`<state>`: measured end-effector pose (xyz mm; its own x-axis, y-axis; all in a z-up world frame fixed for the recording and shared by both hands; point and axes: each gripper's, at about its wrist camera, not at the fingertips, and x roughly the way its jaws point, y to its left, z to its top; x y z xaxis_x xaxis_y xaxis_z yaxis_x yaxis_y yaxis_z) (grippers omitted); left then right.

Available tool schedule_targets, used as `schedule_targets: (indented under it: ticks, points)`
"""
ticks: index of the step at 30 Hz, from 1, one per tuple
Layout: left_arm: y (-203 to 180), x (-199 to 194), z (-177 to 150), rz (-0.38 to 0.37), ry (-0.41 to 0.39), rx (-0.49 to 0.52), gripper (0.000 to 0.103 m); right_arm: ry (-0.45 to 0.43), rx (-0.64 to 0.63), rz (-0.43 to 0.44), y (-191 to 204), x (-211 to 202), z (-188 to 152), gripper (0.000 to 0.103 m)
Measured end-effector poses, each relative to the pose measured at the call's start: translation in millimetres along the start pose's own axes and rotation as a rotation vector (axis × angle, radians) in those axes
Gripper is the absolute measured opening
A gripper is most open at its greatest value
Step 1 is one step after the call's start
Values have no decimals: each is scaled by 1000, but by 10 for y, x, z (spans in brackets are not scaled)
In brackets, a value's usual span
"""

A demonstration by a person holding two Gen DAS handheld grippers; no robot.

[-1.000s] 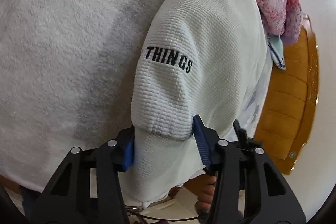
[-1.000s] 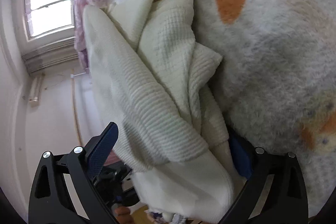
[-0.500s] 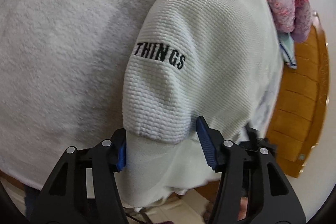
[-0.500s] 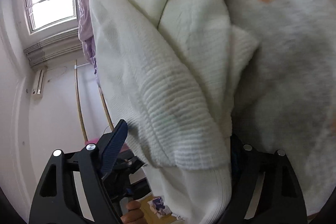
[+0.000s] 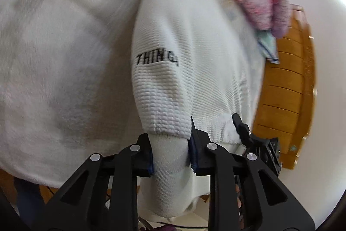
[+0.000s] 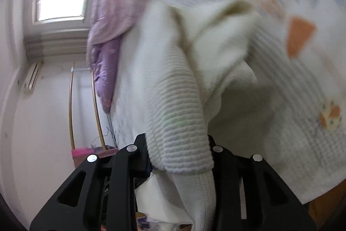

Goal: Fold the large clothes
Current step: 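Grasp the folded jacket edge with both tools and lift it over, then lay the folded jacket down on the bed and open both tools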

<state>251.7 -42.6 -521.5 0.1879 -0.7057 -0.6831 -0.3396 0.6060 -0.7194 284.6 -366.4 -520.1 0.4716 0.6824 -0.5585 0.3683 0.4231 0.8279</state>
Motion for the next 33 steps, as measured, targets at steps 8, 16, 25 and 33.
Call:
schedule_targets:
  ticks: [8, 16, 25, 33]
  points:
    - [-236, -1211, 510, -62, -112, 129, 23, 16, -215, 81, 1479, 271, -211, 28]
    - [533, -2751, 1253, 76, -333, 152, 23, 148, -365, 159, 2674, 1818, -745, 28]
    - [1684, -4044, 2144, 309, -632, 112, 28, 224, -509, 271, 3636, 4090, -1635, 28]
    - [3329, -3622, 2176, 667, -498, -281, 52, 499, -344, -265, 2346, 5569, -2609, 54]
